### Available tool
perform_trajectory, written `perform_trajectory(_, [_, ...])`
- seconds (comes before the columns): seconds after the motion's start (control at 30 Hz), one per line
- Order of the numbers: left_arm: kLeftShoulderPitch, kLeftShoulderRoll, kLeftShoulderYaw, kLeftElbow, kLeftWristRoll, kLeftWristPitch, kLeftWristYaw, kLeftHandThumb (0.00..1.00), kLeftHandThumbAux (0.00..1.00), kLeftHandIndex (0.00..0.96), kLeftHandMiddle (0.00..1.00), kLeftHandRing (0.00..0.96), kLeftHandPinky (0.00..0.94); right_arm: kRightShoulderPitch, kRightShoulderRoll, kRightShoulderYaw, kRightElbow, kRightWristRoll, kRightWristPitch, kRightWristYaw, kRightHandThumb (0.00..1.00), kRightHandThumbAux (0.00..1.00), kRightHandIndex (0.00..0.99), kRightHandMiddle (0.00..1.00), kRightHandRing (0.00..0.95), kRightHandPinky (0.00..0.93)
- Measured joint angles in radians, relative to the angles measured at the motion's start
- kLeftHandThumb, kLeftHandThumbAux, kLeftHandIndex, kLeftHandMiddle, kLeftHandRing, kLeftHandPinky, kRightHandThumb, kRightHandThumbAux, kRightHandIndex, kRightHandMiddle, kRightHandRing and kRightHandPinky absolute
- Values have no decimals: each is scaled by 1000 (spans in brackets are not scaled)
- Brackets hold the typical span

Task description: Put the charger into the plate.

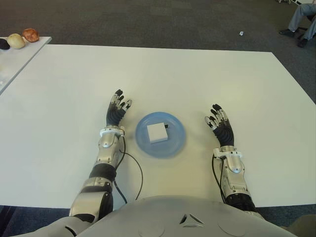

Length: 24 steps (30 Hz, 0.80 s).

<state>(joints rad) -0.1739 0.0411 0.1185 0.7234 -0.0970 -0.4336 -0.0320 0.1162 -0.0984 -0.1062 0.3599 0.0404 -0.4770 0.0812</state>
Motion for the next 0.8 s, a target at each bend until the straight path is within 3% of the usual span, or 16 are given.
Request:
perform_trajectory(0.43, [155,-41,-31,-97,12,-104,-19,2,673,15,45,30,47,27,-1,14,-87,-21,132,-34,0,632,0,6,1,0])
perform_trajectory(0.6, [187,-44,-55,-111,21,-154,-43,0,691,12,41,32,58,35,-5,16,-133,-20,198,-31,0,634,0,0,0,0])
perform_trajectory(0.8, [195,-41,-62,-116,31,-164,-72,10,706,5,32,29,55,35,-8,14,-176,-18,267,-30,0,637,0,0,0,0])
